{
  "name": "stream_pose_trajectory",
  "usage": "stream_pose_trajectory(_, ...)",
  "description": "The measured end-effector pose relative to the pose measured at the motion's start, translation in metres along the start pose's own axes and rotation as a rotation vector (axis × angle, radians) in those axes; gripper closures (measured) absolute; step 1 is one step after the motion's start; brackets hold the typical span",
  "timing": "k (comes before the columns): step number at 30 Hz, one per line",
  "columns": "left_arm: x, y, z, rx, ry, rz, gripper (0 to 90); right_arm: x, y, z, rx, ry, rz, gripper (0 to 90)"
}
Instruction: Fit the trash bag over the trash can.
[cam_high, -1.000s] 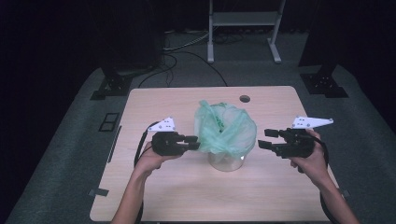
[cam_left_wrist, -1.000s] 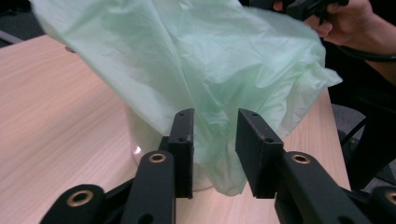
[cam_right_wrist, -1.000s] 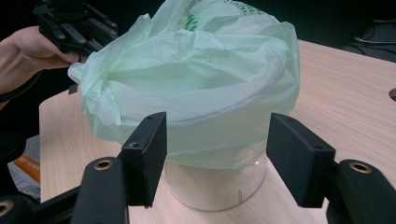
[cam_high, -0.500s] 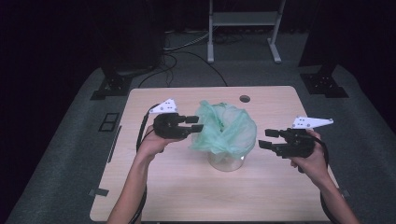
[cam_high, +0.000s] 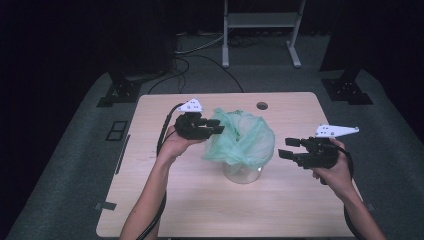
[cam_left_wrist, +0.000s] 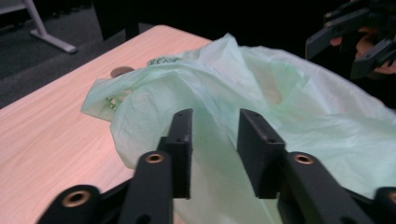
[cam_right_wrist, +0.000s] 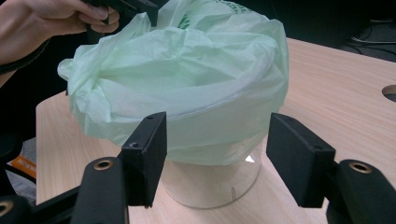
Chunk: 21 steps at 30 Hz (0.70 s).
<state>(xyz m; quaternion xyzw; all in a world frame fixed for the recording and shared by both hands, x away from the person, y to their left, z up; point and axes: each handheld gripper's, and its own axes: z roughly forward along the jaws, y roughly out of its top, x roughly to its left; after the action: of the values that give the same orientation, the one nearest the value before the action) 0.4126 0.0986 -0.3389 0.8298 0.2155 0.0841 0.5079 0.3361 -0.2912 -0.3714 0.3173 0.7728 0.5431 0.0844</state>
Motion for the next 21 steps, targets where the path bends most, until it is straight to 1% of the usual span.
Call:
stream_pose_trajectory(3, -0.001, -0.001, 0.0, -0.01, 0.003, 0.008, 82.0, -0.001, -0.001, 0.002, -0.001, 0.001, 0.001, 37.7)
stream_pose_trajectory(5, -0.002, -0.002, -0.002, -0.018, -0.005, 0.015, 89.5, 0.0, -0.001, 0.003, 0.002, 0.001, -0.001, 37.7)
stream_pose_trajectory(9, -0.005, -0.008, -0.011, -0.064, -0.027, 0.009, 90.0, 0.001, -0.001, 0.004, -0.002, 0.006, -0.004, 37.7)
stream_pose_trajectory(11, -0.005, -0.013, -0.017, -0.075, -0.029, 0.006, 90.0, 0.001, 0.0, 0.004, -0.002, 0.006, -0.008, 37.7)
stream_pose_trajectory(13, -0.005, -0.02, -0.023, -0.102, -0.047, -0.013, 90.0, 0.001, 0.0, 0.003, -0.001, 0.005, -0.008, 37.7)
stream_pose_trajectory(17, -0.005, -0.035, -0.03, -0.103, -0.066, -0.026, 90.0, 0.002, 0.0, 0.005, 0.004, 0.003, -0.008, 37.7)
stream_pose_trajectory(21, -0.002, -0.053, -0.03, -0.104, -0.071, -0.062, 90.0, 0.002, 0.0, 0.007, 0.01, 0.006, -0.01, 37.7)
